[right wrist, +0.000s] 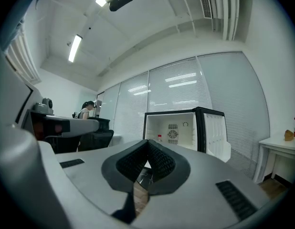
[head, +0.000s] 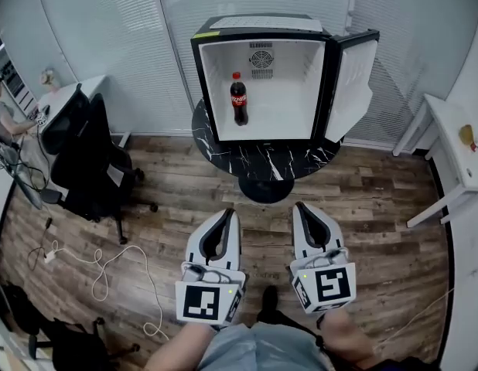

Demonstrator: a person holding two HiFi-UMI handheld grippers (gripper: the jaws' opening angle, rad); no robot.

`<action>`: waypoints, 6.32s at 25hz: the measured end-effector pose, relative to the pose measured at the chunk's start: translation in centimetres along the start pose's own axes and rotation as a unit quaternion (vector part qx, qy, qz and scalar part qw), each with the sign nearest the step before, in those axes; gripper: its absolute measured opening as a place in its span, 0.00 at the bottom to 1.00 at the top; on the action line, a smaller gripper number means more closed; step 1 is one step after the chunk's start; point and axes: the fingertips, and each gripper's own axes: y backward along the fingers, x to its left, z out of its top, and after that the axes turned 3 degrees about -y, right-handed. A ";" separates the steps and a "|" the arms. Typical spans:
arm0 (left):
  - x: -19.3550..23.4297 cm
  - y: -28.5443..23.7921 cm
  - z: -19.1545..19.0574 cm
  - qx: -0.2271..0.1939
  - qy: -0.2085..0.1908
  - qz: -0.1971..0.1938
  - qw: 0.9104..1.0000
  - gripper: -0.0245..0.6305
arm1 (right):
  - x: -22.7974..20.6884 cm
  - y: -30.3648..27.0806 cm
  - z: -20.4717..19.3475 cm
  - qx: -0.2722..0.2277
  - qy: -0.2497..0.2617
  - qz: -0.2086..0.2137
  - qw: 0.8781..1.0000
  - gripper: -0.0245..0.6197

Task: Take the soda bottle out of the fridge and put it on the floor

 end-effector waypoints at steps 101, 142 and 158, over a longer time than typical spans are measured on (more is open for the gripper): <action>23.0 -44.1 -10.9 0.035 0.019 0.133 0.990 0.06 | -8.4 -58.2 -6.5 0.104 0.060 0.240 0.963 0.30; 17.6 -38.8 -6.1 -0.016 0.034 -0.022 0.999 0.06 | -11.3 -44.7 0.2 0.073 0.049 0.072 0.994 0.24; 6.0 -36.9 -7.3 -0.003 0.048 -0.174 0.984 0.06 | -15.9 -30.7 -0.7 0.060 0.017 -0.059 0.996 0.24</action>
